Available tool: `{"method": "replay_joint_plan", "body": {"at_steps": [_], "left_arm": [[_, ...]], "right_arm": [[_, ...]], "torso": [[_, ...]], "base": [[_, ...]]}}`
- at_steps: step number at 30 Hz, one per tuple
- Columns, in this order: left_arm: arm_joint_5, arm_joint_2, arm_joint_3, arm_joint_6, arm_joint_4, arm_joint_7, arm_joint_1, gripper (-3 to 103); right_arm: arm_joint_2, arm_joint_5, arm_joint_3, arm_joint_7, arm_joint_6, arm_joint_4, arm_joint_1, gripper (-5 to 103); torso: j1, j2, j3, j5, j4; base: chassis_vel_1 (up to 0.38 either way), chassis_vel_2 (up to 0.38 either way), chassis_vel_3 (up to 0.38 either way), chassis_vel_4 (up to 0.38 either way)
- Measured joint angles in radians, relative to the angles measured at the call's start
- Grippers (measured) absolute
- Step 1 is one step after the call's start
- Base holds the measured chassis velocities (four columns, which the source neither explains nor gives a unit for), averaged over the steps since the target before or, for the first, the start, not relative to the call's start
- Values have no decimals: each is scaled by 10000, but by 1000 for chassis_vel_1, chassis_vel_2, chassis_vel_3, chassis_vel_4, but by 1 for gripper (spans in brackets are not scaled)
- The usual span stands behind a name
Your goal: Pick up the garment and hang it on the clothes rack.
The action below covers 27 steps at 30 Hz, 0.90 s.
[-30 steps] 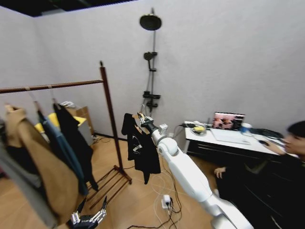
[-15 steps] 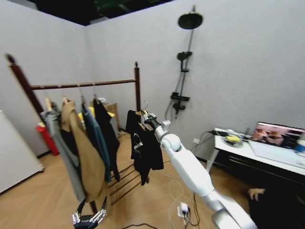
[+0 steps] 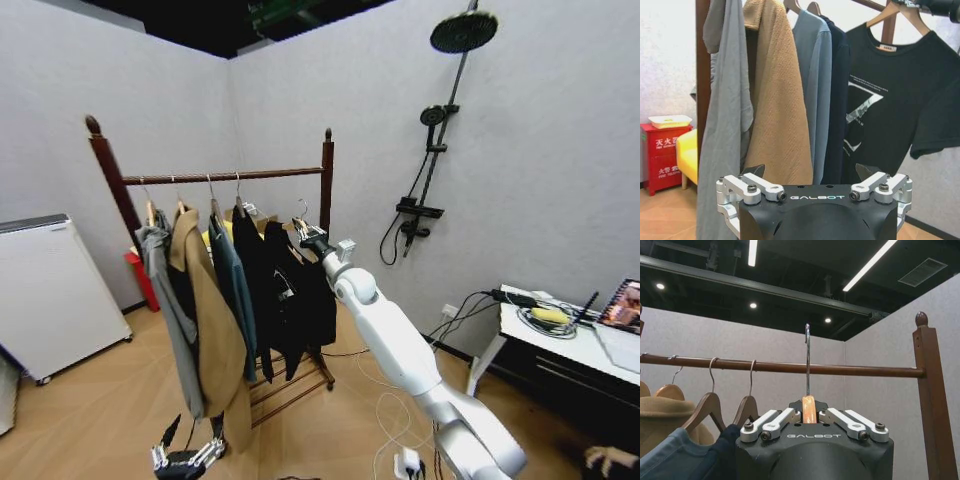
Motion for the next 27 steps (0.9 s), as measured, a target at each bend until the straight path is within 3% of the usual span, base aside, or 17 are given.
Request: {"method": "replay_joint_plan", "body": {"at_steps": [6, 17, 27], "left_arm": [[0, 0, -2, 0, 0, 1, 1, 100], [0, 1, -3, 0, 0, 1, 0, 100], [0, 0, -3, 0, 0, 0, 1, 100]], "right_arm": [[223, 42, -223, -230, -225, -513, 682, 10], [1532, -483, -316, -182, -150, -3524, 3046, 10], [1561, -562, -344, -152, -358, -3388, 2892, 10]], "torso": [[-13, 4, -3, -3, 6], [-10, 4, -3, -5, 7], [-15, 6, -4, -2, 6]], "base": [[0, 0, 0, 0], [19, -5, -7, 8], [-10, 15, 13, -11]]}}
